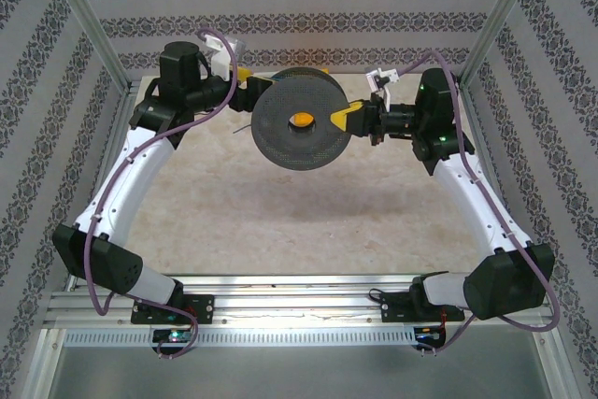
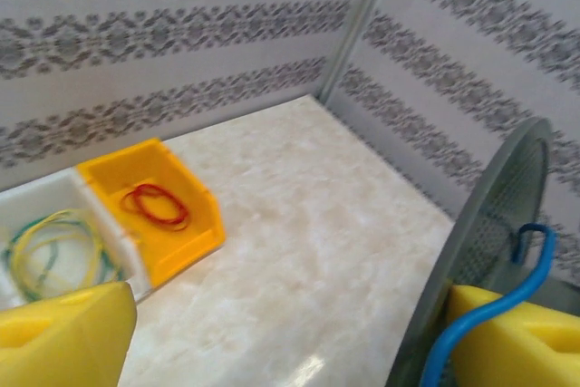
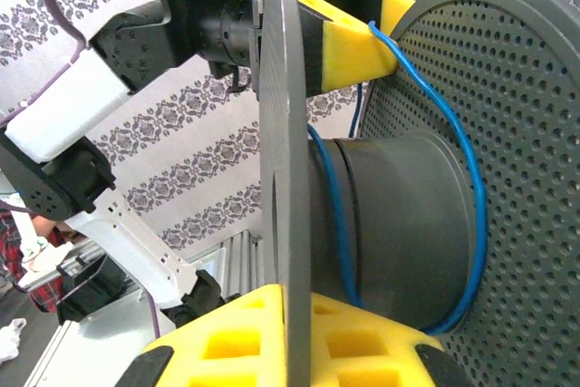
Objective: Wrap the cables
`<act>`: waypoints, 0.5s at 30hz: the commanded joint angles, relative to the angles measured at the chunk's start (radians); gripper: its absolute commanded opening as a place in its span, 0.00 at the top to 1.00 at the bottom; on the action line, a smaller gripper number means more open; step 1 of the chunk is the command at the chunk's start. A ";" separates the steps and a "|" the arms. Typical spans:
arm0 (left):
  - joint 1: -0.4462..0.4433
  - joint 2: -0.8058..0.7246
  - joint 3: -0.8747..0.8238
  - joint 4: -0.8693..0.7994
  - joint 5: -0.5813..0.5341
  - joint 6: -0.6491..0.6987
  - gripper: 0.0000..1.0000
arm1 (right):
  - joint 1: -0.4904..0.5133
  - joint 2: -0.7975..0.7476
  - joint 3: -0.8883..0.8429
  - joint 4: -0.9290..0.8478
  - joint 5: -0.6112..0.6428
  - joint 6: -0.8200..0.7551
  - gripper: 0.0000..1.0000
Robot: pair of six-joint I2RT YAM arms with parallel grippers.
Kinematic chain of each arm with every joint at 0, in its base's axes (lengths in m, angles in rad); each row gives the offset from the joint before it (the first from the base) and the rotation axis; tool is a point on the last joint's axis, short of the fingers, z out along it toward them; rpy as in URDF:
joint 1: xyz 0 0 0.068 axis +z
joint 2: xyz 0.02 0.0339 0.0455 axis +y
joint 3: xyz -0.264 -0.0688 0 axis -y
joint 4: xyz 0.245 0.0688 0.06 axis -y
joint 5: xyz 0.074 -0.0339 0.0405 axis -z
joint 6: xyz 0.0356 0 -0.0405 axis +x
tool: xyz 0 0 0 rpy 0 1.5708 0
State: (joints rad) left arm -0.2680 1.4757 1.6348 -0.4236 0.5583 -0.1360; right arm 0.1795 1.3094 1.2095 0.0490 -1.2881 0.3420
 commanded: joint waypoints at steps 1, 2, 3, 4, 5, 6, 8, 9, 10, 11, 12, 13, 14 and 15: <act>0.049 -0.056 0.075 -0.145 -0.176 0.041 0.08 | -0.014 -0.025 -0.031 0.012 0.058 -0.009 1.00; 0.061 -0.061 0.080 -0.156 -0.190 0.045 0.06 | -0.015 -0.028 -0.038 0.012 0.059 -0.008 1.00; 0.070 -0.068 0.081 -0.163 -0.200 0.050 0.05 | -0.016 -0.031 -0.045 0.012 0.059 -0.008 1.00; 0.077 -0.075 0.084 -0.171 -0.209 0.057 0.02 | -0.017 -0.033 -0.052 0.008 0.060 -0.008 1.00; 0.086 -0.085 0.084 -0.177 -0.217 0.063 0.00 | -0.018 -0.035 -0.061 0.005 0.061 -0.009 1.00; 0.091 -0.094 0.083 -0.180 -0.221 0.067 0.00 | -0.020 -0.035 -0.067 0.002 0.061 -0.008 1.00; 0.104 -0.112 0.082 -0.190 -0.232 0.076 0.00 | -0.024 -0.033 -0.088 -0.001 0.062 -0.003 1.00; 0.107 -0.118 0.078 -0.194 -0.238 0.078 0.00 | -0.026 -0.031 -0.095 -0.004 0.064 -0.002 1.00; 0.110 -0.128 0.071 -0.197 -0.246 0.080 0.00 | -0.026 -0.026 -0.106 -0.007 0.065 -0.002 1.00; 0.113 -0.136 0.061 -0.199 -0.254 0.082 0.00 | -0.028 -0.018 -0.117 -0.011 0.068 0.002 1.00; 0.113 -0.144 0.047 -0.195 -0.263 0.081 0.00 | -0.029 -0.009 -0.129 -0.012 0.073 0.006 1.00; 0.113 -0.158 0.023 -0.188 -0.272 0.077 0.00 | -0.030 0.006 -0.144 -0.010 0.074 0.015 1.00; 0.113 -0.169 -0.006 -0.176 -0.281 0.068 0.00 | -0.029 0.026 -0.161 0.005 0.073 0.030 1.00; 0.114 -0.179 -0.037 -0.164 -0.290 0.062 0.00 | -0.028 0.046 -0.181 0.035 0.072 0.060 1.00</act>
State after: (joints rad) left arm -0.1680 1.3258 1.6516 -0.5816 0.3138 -0.0814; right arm 0.1566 1.3190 1.0634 0.0074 -1.2114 0.3569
